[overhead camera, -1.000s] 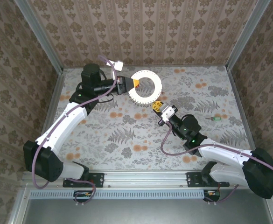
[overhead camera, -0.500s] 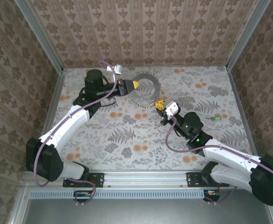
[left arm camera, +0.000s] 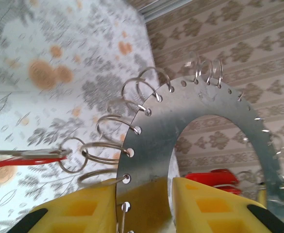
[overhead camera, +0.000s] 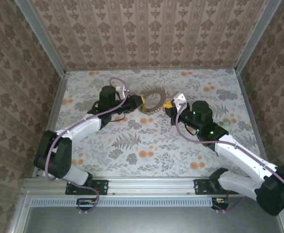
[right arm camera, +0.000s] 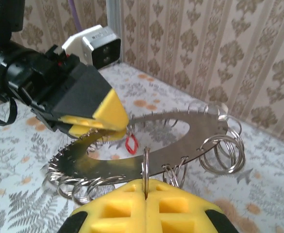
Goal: Put the keys on the keyring
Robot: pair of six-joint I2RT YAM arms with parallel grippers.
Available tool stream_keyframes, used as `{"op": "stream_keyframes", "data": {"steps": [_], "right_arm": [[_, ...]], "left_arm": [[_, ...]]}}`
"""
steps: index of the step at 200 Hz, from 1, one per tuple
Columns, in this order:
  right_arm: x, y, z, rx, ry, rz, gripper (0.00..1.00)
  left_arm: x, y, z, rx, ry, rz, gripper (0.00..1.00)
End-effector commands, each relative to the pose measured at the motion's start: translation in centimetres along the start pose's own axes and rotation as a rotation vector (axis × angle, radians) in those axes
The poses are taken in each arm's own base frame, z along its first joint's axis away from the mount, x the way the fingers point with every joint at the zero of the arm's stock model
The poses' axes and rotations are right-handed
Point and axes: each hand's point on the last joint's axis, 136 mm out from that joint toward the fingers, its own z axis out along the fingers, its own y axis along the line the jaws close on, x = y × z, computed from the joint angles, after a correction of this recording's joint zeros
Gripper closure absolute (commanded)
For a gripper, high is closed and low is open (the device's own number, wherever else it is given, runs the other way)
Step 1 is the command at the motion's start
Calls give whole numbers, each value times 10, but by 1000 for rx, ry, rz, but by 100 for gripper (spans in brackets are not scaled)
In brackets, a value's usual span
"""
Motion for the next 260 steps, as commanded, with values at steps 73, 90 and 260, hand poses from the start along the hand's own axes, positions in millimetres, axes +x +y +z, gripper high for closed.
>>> {"op": "stream_keyframes", "data": {"steps": [73, 90, 260], "right_arm": [[43, -4, 17, -86, 269, -27, 100], [45, -4, 18, -106, 291, -25, 100], [67, 69, -8, -597, 277, -283, 100]], "left_arm": [[30, 58, 12, -102, -26, -38, 39], [40, 73, 6, -148, -17, -25, 34], [77, -27, -87, 57, -205, 1113, 48]]}}
